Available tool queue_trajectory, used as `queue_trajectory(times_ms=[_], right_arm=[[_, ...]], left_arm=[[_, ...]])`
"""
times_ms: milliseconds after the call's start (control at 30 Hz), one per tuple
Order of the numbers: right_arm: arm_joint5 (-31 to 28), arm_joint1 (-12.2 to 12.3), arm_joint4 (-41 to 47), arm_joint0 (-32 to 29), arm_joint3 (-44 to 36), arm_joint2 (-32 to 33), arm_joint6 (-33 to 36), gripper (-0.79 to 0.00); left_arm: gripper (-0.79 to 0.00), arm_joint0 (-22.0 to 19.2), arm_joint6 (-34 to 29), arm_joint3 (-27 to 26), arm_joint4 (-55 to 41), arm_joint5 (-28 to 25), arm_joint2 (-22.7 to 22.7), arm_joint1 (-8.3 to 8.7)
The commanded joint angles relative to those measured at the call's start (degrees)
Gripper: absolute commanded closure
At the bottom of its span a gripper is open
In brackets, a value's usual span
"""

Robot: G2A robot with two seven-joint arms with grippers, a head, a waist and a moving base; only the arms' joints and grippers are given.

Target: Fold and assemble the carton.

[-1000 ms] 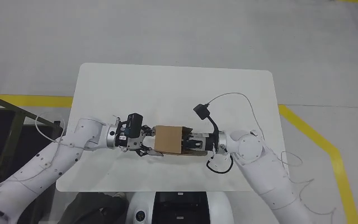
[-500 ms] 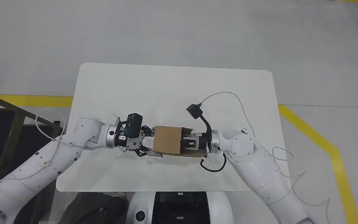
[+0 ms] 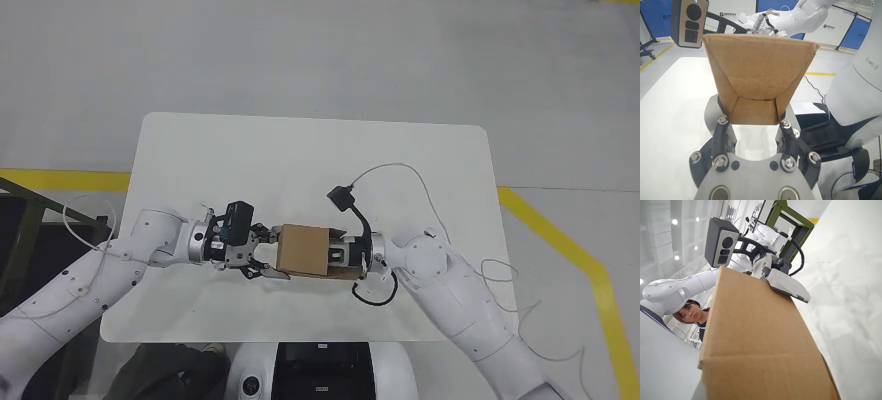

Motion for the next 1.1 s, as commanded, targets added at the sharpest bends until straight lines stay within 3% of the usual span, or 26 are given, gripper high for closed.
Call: queue_trajectory(times_ms=[0, 367, 1067], right_arm=[[0.06, 0.04, -0.15, 0.05, -0.01, 0.0, -0.13, 0.0], [1.08, 1.01, -0.69, -1.95, -2.02, 1.95, -0.43, 0.0], [1.48, 0.38, -1.3, -0.07, -0.24, -1.3, -2.72, 0.0]], left_arm=[[-0.265, -0.09, 0.02, 0.01, -0.03, 0.0, 0.12, 0.04], [-0.262, -0.36, 0.54, 0.56, -0.32, 0.0, 0.43, 0.25], [-0.259, -0.64, 1.24, 0.36, 0.16, 0.0, 0.87, 0.43]])
